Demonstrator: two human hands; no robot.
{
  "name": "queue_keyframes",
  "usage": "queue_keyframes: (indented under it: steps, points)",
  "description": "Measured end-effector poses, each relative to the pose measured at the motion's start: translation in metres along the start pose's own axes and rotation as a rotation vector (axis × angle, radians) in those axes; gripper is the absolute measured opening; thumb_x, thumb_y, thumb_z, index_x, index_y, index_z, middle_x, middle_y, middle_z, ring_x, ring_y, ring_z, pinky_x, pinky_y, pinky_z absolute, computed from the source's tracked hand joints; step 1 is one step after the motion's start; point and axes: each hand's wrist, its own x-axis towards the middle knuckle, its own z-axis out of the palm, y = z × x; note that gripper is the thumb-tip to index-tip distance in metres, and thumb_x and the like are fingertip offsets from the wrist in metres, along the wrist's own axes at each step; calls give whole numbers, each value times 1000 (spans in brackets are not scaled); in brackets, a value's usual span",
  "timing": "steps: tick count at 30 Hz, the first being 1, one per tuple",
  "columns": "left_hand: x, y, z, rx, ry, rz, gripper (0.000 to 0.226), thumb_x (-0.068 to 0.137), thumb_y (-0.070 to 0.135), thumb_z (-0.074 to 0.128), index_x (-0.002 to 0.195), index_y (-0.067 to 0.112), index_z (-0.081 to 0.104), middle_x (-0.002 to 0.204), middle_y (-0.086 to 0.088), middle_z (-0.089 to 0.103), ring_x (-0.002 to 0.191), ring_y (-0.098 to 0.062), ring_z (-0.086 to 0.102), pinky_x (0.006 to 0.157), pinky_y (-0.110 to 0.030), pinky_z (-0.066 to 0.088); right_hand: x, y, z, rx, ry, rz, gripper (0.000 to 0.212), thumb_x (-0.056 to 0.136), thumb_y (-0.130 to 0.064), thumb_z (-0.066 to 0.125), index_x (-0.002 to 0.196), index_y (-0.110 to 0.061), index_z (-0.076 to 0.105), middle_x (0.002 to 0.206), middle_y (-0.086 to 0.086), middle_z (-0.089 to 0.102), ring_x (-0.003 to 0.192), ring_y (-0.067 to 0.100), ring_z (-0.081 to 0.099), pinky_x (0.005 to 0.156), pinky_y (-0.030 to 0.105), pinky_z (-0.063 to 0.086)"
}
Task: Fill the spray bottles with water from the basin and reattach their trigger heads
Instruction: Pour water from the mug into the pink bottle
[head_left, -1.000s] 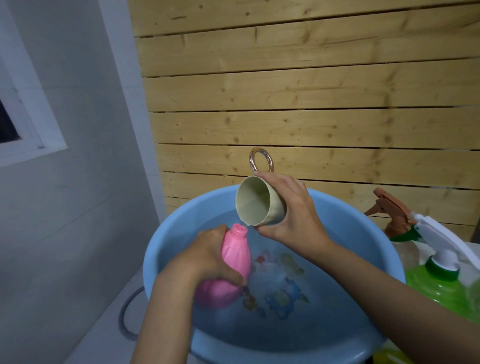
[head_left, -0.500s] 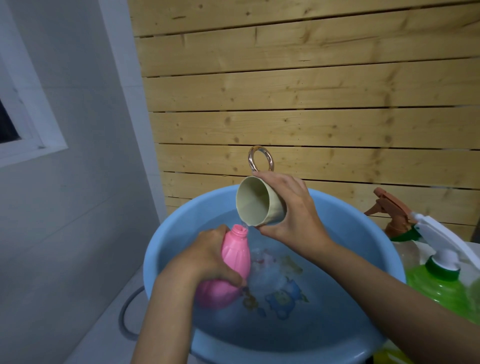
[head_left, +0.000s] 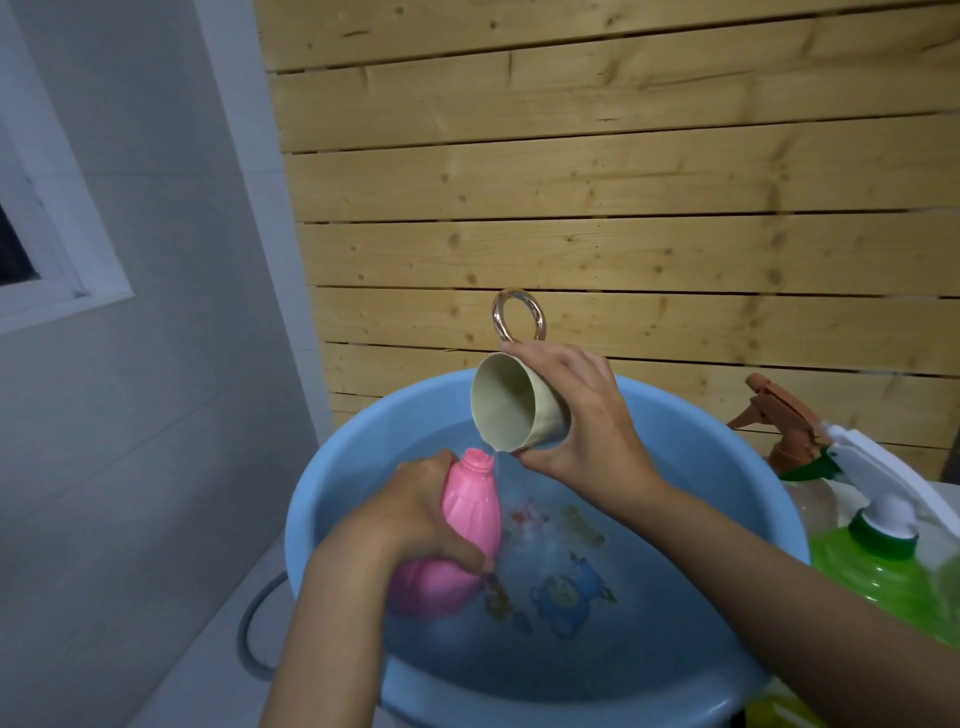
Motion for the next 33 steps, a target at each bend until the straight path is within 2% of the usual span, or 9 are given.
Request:
queue_keyframes:
  steps: [10,15,25,33]
  points:
    - [0,-1,-1,3,-10,-6,74,49,36,92,108,25,49,109,5,54,100,-17,54,84,-38,52,0,1,1,-29,3,-36,92,56,-17,84,139,-30,46,137,-6,48,126,24,39,106,35,35]
    - [0,-1,0,4,-11,-1,72,48,38,92,105,27,49,107,6,55,98,-16,54,81,-34,51,0,0,1,-38,5,-46,90,58,-18,83,139,-30,46,137,-5,47,127,25,38,105,38,37]
    - [0,0,-1,12,-7,-1,73,50,37,92,108,26,49,110,5,54,100,-17,54,84,-36,51,0,-3,1,-29,8,-64,87,59,-18,81,139,-28,48,138,-4,47,129,27,37,100,48,42]
    - [0,0,-1,11,-25,-12,75,49,38,92,109,27,48,111,5,54,101,-17,54,86,-38,52,0,-5,0,-42,-6,-62,90,59,-14,82,140,-30,46,140,-5,46,132,27,34,101,49,41]
